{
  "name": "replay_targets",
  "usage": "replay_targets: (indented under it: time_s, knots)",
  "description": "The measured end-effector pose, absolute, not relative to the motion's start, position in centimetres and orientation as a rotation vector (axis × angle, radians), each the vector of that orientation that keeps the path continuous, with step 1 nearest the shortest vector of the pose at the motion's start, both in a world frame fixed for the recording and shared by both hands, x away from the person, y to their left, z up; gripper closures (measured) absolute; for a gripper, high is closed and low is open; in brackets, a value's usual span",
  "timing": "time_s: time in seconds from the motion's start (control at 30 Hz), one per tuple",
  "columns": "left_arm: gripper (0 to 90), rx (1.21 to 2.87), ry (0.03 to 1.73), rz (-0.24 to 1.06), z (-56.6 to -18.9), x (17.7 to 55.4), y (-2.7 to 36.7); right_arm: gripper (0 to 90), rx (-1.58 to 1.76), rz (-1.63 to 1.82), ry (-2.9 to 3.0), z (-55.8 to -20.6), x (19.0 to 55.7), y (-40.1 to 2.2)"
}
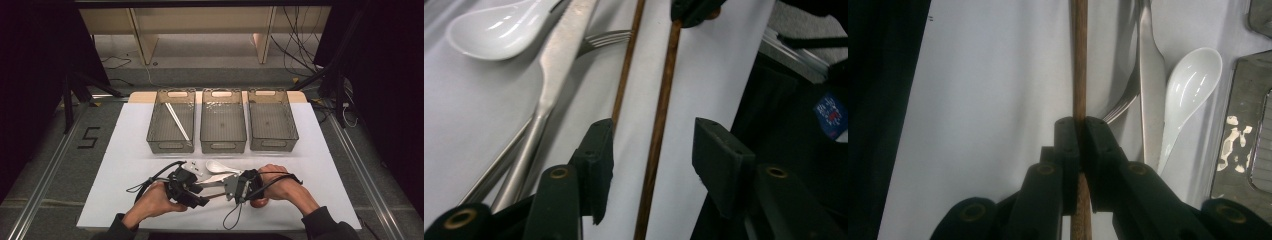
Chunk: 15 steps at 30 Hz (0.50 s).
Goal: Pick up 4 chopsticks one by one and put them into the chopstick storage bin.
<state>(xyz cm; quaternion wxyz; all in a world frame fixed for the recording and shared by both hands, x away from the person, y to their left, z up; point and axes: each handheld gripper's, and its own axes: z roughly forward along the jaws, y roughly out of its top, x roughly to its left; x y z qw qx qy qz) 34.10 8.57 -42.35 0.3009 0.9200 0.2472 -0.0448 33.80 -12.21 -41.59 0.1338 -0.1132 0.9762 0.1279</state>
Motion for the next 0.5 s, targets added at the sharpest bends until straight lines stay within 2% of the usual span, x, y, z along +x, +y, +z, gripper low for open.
replay_targets:
  time_s: [0.5]
  knots:
    - [74.7,2.534,0.591,-0.148,-42.6,34.4,6.8,85.5,-0.355,0.376,2.829,-41.6,33.6,-12.0]
